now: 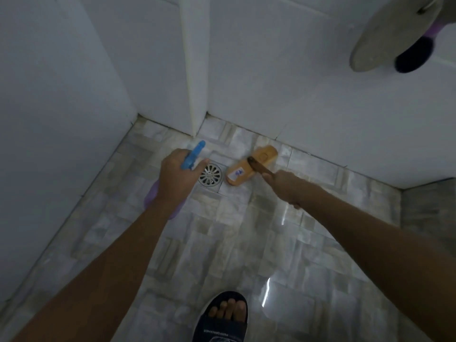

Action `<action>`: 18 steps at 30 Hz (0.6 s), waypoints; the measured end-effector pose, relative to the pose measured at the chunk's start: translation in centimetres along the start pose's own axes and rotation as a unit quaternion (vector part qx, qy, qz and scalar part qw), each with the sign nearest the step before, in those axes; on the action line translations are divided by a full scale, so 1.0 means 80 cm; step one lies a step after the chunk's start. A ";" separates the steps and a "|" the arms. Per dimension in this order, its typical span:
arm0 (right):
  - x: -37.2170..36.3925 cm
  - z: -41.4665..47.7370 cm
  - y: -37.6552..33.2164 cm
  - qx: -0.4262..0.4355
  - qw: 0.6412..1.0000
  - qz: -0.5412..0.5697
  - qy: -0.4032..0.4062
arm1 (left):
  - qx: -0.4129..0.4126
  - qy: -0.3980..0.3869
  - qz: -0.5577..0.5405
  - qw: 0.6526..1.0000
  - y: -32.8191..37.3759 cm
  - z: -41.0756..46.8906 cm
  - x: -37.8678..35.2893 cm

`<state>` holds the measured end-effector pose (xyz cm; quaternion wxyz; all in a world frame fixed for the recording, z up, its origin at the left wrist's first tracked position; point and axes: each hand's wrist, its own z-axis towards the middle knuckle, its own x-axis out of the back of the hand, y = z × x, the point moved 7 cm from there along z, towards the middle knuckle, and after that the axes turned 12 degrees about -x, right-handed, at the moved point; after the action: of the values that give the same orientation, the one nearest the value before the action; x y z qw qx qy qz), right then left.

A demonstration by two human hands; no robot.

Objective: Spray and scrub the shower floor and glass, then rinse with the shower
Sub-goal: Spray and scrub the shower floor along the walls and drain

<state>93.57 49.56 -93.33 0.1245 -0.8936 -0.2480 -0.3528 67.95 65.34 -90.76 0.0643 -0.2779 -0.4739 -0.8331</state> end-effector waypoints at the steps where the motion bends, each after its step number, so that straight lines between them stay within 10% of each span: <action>1: -0.004 -0.004 0.017 -0.008 1.000 0.008 0.001 | -0.001 -0.013 0.000 1.000 0.002 0.002 -0.005; 18: -0.013 -0.016 0.021 -0.023 0.998 0.052 0.009 | 0.000 0.000 0.004 1.000 -0.001 0.001 0.004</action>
<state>93.06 47.27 -93.17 0.1249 -0.9046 -0.1918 -0.3597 67.70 65.50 -90.61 0.0673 -0.2795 -0.4729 -0.8329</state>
